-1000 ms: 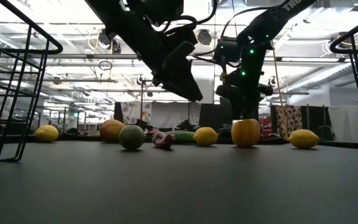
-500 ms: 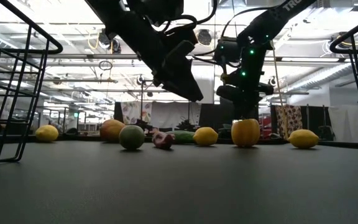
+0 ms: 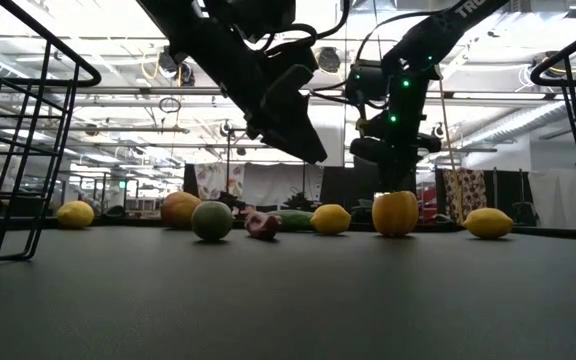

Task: Sort produce into baskets
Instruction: Put the yellow bell pepper into the right wire basket, then put the red chili pepper into the right wire basket

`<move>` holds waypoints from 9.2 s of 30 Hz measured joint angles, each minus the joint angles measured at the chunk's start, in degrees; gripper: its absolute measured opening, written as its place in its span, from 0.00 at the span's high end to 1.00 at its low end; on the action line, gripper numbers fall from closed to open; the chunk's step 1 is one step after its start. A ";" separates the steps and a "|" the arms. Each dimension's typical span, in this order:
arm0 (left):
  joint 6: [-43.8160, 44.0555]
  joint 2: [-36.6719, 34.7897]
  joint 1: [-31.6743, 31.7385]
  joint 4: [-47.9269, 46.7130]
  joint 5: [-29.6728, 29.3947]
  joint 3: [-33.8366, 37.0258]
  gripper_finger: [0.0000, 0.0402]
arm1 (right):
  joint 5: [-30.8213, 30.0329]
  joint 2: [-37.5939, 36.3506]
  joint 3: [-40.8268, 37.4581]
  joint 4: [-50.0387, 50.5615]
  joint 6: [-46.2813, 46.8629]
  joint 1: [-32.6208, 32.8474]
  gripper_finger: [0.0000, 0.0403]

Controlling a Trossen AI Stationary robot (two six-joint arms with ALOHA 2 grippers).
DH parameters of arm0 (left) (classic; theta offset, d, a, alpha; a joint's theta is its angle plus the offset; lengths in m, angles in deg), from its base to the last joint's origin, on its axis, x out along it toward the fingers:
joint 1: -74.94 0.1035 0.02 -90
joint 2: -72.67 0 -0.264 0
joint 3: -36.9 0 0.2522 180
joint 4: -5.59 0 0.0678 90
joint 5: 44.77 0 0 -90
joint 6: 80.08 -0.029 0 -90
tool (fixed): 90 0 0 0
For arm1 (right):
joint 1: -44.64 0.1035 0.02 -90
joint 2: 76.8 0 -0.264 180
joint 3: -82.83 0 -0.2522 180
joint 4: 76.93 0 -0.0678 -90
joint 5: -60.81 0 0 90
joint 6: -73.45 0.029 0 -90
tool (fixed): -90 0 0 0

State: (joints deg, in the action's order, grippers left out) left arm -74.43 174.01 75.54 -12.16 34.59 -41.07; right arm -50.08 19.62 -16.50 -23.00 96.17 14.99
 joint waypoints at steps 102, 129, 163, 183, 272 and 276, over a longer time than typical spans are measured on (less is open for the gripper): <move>13.64 -2.97 -8.60 -2.93 -6.16 -0.02 0.59 | 10.24 -9.46 0.00 5.39 50.57 84.15 0.91; 18.58 -2.97 -8.93 -5.02 -17.78 0.01 0.59 | -1.11 -21.68 -0.02 4.85 39.84 84.11 0.51; 57.05 4.41 -2.96 -14.49 -23.74 0.00 0.23 | -31.78 -30.53 -0.02 10.67 11.96 76.64 0.51; 52.37 10.09 -1.80 -13.96 -22.44 -0.02 0.20 | -31.26 -30.53 -0.02 10.22 13.18 76.08 0.51; 8.81 31.43 -19.74 23.64 5.14 -39.40 0.57 | -30.03 -34.29 13.27 -8.30 -18.65 78.14 0.51; 8.53 31.37 -19.67 21.97 5.90 -39.38 0.56 | -30.03 -34.32 13.27 -7.87 -17.99 78.14 0.51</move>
State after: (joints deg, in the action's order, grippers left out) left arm -65.89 205.38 55.87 9.81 40.49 -80.45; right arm -80.11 -14.69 -3.23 -30.87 78.18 93.13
